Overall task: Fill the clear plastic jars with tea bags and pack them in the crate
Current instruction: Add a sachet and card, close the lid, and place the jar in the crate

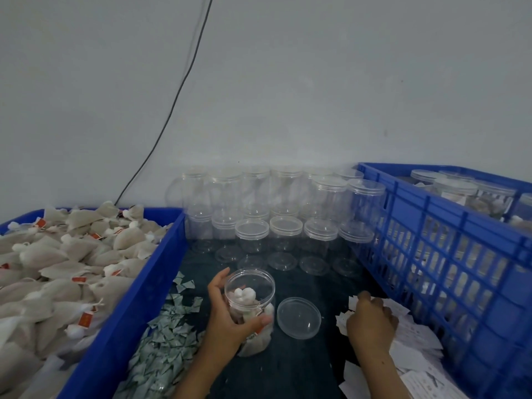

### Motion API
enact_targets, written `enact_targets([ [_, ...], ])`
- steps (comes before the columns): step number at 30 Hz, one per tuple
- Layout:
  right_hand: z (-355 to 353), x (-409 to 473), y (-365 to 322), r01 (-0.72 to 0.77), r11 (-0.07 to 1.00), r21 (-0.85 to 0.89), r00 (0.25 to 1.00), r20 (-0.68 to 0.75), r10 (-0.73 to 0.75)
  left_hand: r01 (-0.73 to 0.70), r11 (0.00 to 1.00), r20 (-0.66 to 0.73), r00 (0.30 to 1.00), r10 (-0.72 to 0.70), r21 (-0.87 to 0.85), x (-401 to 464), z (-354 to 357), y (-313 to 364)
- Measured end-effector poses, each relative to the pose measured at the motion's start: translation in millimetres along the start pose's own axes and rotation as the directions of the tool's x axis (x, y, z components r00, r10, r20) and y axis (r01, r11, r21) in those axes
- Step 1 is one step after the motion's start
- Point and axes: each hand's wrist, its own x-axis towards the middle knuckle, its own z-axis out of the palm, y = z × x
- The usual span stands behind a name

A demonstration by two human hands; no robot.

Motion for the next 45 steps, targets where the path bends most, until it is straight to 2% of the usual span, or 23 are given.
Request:
enact_targets([
  [7, -0.1, 4.0, 5.1, -0.023, 0.999, 0.032, 0.998, -0.051, 0.025, 0.014, 1.0, 0.001, 1.0, -0.014, -0.017, -1.2, -0.1, -3.2],
  [13, 5.7, 5.9, 11.7, -0.051, 0.993, -0.111, 0.999, -0.015, 0.05, 0.026, 0.999, -0.005, 1.0, -0.026, -0.024, -2.7, 0.7, -4.7],
  [18, 7.3, 10.9, 9.8, 0.012, 0.999, 0.052, 0.995, -0.101, -0.007, 0.036, 0.999, -0.01, 0.999, -0.036, -0.029, -3.7, 2.0, -2.0],
  [20, 9.9, 11.6, 8.9, 0.014, 0.977, 0.211, 0.994, -0.105, 0.009, 0.036, 0.999, -0.01, 0.999, -0.037, -0.03, -3.7, 2.2, -1.5],
  [23, 11.6, 13.9, 7.0, 0.044, 0.87, 0.491, 0.989, -0.143, 0.031, 0.033, 0.999, -0.013, 0.999, -0.033, -0.032, -3.7, 3.0, -1.6],
  [27, 7.3, 13.7, -2.6, 0.146, 0.685, 0.714, 0.979, -0.202, 0.002, 0.028, 0.999, -0.015, 0.999, -0.028, -0.037, -4.2, 2.7, -3.6],
  [29, 4.8, 12.5, -7.6, 0.244, 0.588, 0.771, 0.965, -0.254, -0.066, 0.027, 0.999, -0.012, 1.0, -0.028, -0.036, -4.2, 2.8, -4.0],
  [32, -4.3, 10.3, -13.9, 0.309, 0.51, 0.803, 0.947, -0.309, -0.086, 0.029, 0.999, -0.01, 1.0, -0.029, -0.041, -4.5, 3.0, -4.3],
  [35, -22.5, 2.3, -21.6, 0.363, 0.315, 0.877, 0.932, -0.335, -0.143, 0.031, 0.998, -0.005, 0.999, -0.032, -0.049, -4.0, 2.9, -5.0],
  [38, -48.3, -16.3, -37.6, 0.433, 0.196, 0.88, 0.885, -0.374, -0.276, 0.029, 0.998, 0.007, 1.0, -0.029, -0.046, -4.0, 2.2, -5.2],
  [41, -70.7, -37.4, -63.1, 0.516, 0.162, 0.841, 0.805, -0.411, -0.428, 0.021, 0.999, 0.005, 1.0, -0.021, -0.041, -4.3, 1.0, -5.8],
  [45, -81.9, -50.2, -95.0, 0.691, 0.269, 0.671, 0.65, -0.413, -0.638, 0.012, 0.999, -0.009, 1.0, -0.012, -0.032, -4.2, 2.4, -3.0],
])
